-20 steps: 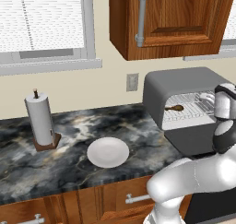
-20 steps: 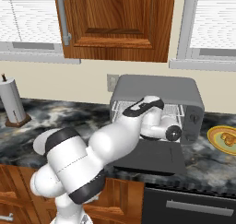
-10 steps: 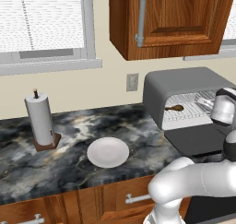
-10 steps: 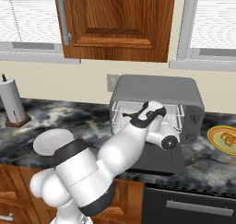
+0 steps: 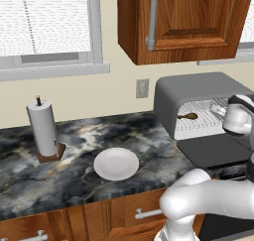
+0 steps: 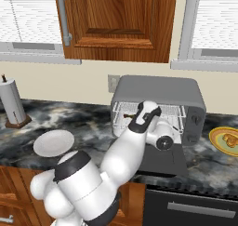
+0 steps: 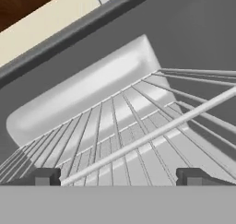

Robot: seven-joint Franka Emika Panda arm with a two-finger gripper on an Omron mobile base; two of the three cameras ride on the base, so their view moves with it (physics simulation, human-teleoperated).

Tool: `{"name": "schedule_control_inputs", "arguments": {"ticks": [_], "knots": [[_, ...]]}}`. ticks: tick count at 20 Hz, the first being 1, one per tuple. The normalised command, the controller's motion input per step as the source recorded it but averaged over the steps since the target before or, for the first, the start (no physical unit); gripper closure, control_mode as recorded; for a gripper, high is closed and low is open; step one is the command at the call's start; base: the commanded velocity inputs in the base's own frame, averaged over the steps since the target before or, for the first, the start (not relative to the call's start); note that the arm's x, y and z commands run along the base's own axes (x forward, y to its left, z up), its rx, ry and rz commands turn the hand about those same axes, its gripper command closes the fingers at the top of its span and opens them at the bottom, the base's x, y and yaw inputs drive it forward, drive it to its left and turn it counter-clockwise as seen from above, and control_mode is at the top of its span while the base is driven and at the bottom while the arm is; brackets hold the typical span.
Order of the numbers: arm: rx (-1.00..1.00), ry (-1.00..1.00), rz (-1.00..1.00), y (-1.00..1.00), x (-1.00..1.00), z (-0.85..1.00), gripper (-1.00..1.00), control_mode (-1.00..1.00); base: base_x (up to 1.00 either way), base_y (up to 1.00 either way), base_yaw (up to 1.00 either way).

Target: Open the toaster oven door. Place the bread on the top rack in the toaster oven and place the chicken drumstick on the bottom rack.

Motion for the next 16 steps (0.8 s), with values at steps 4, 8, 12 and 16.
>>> {"name": "schedule_control_inputs", "arguments": {"ticks": [4,8,12,16], "knots": [[-0.13,0.00,-0.12,0.00,0.00,0.07,-1.00,-1.00,0.00,0.00,0.00],[-0.15,0.04,-0.11,0.00,0.00,-0.05,-1.00,-1.00,0.00,0.00,0.00],[-0.11,0.06,-0.10,0.00,0.00,-0.03,-1.00,-1.00,0.00,0.00,0.00],[-0.02,0.11,-0.12,0.00,0.02,0.00,-1.00,-1.00,0.00,0.00,0.00]]}}
